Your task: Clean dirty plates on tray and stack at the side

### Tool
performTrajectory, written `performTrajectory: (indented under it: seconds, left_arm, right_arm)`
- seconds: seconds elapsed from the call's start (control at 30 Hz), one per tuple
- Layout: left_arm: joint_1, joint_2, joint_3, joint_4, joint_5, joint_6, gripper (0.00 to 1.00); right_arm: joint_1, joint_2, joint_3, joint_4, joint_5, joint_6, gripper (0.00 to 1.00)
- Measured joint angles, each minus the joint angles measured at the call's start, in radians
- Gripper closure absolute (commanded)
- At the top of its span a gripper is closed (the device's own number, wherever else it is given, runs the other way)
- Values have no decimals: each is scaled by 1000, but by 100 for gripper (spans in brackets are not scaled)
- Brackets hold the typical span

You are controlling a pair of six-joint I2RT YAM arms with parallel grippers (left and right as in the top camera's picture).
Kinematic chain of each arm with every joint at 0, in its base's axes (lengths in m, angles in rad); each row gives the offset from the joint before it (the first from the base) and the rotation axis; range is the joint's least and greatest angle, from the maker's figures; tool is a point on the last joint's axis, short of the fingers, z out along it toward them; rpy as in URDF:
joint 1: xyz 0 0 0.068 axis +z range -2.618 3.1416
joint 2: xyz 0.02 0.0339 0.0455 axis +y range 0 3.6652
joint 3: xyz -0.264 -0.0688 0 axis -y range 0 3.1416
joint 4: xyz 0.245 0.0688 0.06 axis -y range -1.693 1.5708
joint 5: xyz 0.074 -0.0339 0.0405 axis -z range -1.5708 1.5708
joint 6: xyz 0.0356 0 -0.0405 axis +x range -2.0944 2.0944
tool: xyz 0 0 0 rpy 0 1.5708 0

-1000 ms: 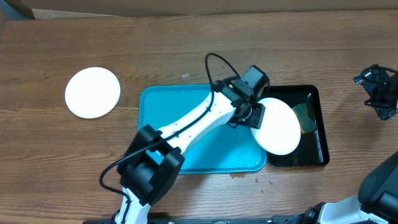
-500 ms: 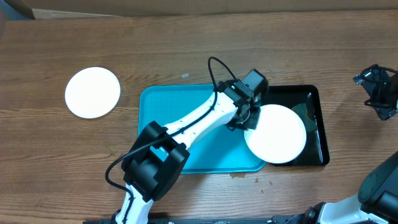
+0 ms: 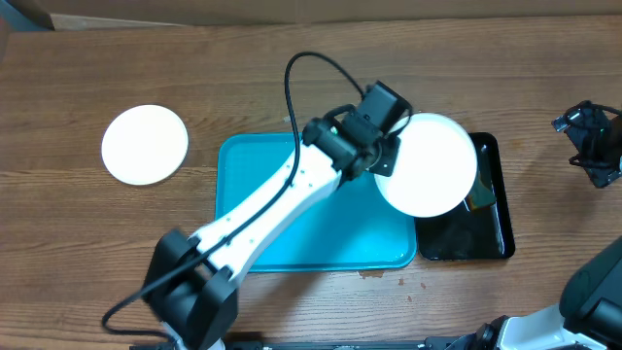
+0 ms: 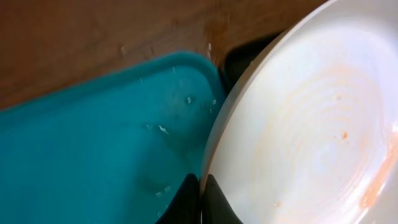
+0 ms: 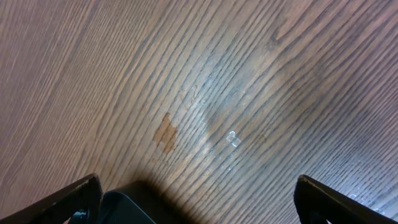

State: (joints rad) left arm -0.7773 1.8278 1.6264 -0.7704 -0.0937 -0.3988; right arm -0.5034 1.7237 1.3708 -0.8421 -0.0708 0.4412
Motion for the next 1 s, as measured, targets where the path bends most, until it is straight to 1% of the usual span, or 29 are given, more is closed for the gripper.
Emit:
performTrajectory:
  seconds: [0.07, 0.1, 0.2, 0.33, 0.43, 0.53, 0.6, 0.7, 0.8, 0.83, 0.9, 1.0]
  left_arm:
    - [-49, -24, 2, 32, -105, 37, 96]
    - [-88, -33, 3, 58, -187, 67, 96]
    - [-186, -34, 6, 134, -375, 161, 96]
    - [-327, -29, 6, 297, -649, 371, 96]
    - [-413, -9, 9, 447, -826, 562, 96]
    - [-455, 16, 11, 533, -942, 718, 95]
    - [-460, 29, 11, 549, -984, 779, 96]
    - [-447, 38, 11, 550, -1020, 795, 95]
    - [-419, 39, 11, 522, -1034, 745, 96]
    - [-405, 39, 13, 483, -1024, 709, 96]
    - [-375, 39, 14, 393, -975, 643, 96]
    - [-312, 39, 14, 263, -817, 528, 96]
  right_arm:
    - [0, 0, 0, 0, 0, 0, 0]
    - [0, 0, 0, 1, 0, 0, 0]
    - [0, 0, 0, 0, 0, 0, 0]
    - [0, 0, 0, 0, 0, 0, 0]
    - [0, 0, 0, 0, 0, 0, 0]
    - [0, 0, 0, 0, 0, 0, 0]
    - [0, 0, 0, 1, 0, 0, 0]
    - [0, 0, 0, 0, 0, 0, 0]
    - [0, 0, 0, 0, 0, 0, 0]
    - [0, 0, 0, 0, 0, 0, 0]
    - [0, 0, 0, 1, 0, 0, 0]
    - [0, 0, 0, 0, 0, 0, 0]
